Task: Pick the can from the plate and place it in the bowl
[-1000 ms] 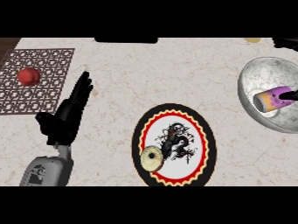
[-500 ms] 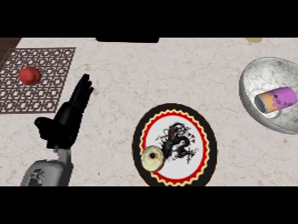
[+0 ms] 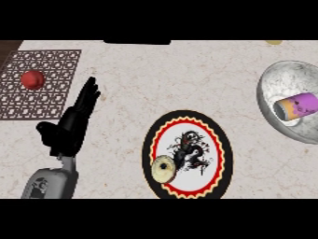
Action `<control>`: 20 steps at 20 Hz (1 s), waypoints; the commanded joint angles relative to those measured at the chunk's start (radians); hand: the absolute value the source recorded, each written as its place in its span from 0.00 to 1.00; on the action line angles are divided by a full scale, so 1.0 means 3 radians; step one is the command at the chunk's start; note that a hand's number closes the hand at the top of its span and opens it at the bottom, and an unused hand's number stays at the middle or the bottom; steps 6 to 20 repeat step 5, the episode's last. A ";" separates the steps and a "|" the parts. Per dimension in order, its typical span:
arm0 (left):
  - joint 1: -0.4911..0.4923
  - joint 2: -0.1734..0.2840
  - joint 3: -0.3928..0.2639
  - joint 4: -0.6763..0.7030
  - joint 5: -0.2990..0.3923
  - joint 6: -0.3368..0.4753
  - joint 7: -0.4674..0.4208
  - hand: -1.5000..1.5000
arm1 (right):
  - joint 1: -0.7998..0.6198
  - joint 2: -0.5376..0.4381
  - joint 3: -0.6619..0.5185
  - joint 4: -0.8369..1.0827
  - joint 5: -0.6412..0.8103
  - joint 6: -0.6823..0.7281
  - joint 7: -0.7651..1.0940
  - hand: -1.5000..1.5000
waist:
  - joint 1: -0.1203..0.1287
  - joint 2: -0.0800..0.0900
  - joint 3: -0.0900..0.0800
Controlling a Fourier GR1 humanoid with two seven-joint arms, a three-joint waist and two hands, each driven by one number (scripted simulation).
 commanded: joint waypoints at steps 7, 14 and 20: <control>-0.0032 -0.0011 -0.0012 0.0039 -0.0008 -0.0009 -0.0023 0.50 | 0.0159 -0.0076 0.0058 -0.0090 -0.0170 0.0876 -0.0553 0.00 | -0.0002 0.0012 0.0003; -0.0032 -0.0011 -0.0012 0.0039 -0.0008 -0.0009 -0.0023 0.50 | 0.0159 -0.0076 0.0058 -0.0090 -0.0170 0.0876 -0.0553 0.00 | -0.0002 0.0012 0.0003; -0.0032 -0.0011 -0.0012 0.0039 -0.0008 -0.0009 -0.0023 0.50 | 0.0159 -0.0076 0.0058 -0.0090 -0.0170 0.0876 -0.0553 0.00 | -0.0002 0.0012 0.0003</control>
